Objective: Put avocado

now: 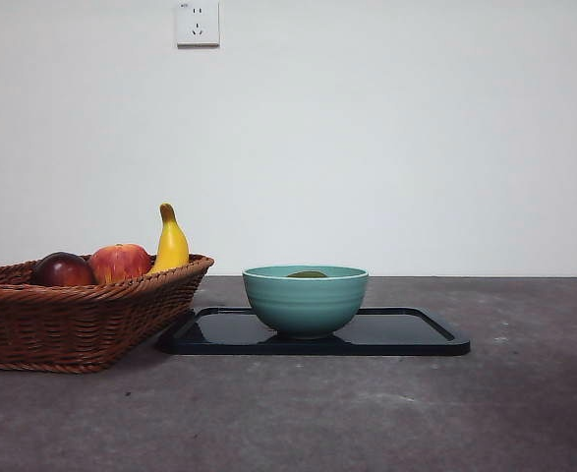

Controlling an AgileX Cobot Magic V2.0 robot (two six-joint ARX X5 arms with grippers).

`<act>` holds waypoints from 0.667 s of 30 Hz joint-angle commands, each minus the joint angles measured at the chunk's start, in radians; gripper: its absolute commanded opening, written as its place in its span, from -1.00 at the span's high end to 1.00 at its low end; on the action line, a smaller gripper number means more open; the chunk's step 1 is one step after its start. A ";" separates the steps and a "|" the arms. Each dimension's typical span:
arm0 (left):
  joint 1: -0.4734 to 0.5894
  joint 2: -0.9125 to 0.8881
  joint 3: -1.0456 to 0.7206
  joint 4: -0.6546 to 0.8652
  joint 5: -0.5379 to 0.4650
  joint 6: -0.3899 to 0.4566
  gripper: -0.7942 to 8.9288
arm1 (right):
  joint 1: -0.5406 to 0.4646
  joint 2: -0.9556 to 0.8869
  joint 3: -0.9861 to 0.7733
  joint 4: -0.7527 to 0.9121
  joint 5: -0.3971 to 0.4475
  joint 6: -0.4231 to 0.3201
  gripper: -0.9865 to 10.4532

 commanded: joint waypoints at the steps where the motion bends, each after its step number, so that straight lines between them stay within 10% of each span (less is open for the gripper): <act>1: 0.002 -0.002 -0.021 -0.006 -0.002 -0.002 0.82 | -0.002 -0.003 -0.005 0.001 -0.002 -0.010 0.82; 20: 0.002 -0.002 -0.021 -0.006 -0.002 -0.002 0.82 | -0.002 -0.003 -0.005 0.011 -0.002 -0.010 0.82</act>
